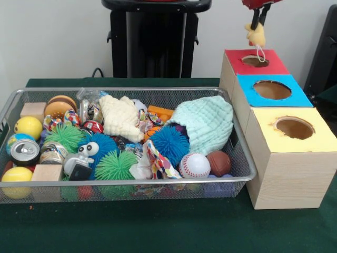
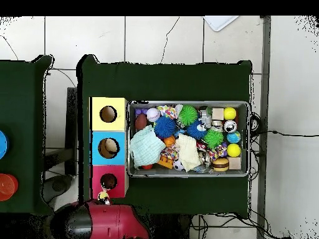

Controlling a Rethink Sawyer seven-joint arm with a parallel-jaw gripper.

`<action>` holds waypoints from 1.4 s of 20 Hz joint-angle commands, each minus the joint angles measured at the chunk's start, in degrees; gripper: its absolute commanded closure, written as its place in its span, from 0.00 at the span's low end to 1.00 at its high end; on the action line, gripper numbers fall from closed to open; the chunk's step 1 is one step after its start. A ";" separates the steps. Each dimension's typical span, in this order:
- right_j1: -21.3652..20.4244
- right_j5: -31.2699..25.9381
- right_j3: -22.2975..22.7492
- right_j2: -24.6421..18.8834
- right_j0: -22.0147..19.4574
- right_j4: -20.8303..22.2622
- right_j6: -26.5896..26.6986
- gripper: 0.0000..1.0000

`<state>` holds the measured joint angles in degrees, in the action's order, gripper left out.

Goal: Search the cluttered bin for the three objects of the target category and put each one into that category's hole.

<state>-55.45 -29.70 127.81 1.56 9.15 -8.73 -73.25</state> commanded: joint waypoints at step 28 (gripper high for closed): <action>3.98 16.53 6.66 -2.06 -1.29 -3.15 -15.55 0.00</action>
<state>-53.11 -13.55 134.24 1.45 8.04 -8.89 -73.31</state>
